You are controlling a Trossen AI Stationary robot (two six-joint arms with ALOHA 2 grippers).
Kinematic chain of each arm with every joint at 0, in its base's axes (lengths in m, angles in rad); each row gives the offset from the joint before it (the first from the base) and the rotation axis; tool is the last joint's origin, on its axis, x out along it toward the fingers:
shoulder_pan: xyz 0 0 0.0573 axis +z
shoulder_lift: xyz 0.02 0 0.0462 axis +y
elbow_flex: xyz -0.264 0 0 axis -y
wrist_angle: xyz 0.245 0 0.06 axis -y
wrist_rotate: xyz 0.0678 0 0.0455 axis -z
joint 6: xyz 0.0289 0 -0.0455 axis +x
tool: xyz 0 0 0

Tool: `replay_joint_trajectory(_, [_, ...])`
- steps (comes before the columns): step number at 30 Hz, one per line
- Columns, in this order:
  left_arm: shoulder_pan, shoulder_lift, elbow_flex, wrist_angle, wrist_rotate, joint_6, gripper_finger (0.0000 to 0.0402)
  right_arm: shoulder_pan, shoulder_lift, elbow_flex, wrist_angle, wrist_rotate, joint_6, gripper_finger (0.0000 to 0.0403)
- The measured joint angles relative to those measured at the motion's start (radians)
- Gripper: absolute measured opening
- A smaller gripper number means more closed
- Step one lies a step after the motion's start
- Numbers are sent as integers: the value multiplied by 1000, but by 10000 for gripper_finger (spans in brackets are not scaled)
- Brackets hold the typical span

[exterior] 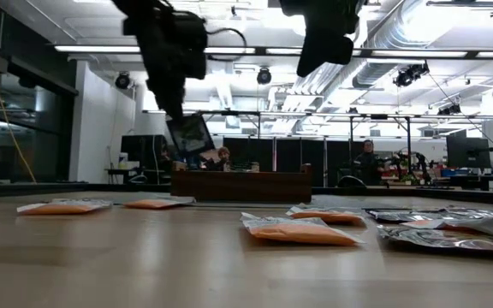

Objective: Pick & Place Tea
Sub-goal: Put the violet tea bag into the left section of the wooden organizer

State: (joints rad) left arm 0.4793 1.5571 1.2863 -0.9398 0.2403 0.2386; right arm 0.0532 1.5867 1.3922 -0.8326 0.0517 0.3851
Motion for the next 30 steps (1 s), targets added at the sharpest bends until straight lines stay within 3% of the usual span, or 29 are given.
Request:
replay_joint_trajectory(7, [-1, 191, 205, -155, -90, 165, 0, 0, 0, 0, 1, 6, 0, 0])
replay_joint_trajectory(12, [-1, 246, 286, -183, -118, 234, 0, 0, 0, 0, 2, 18, 0, 0])
replay_joint_trajectory(30, [12, 337, 304, -262, -117, 253, 0, 0, 0, 1, 7, 25, -26, 0])
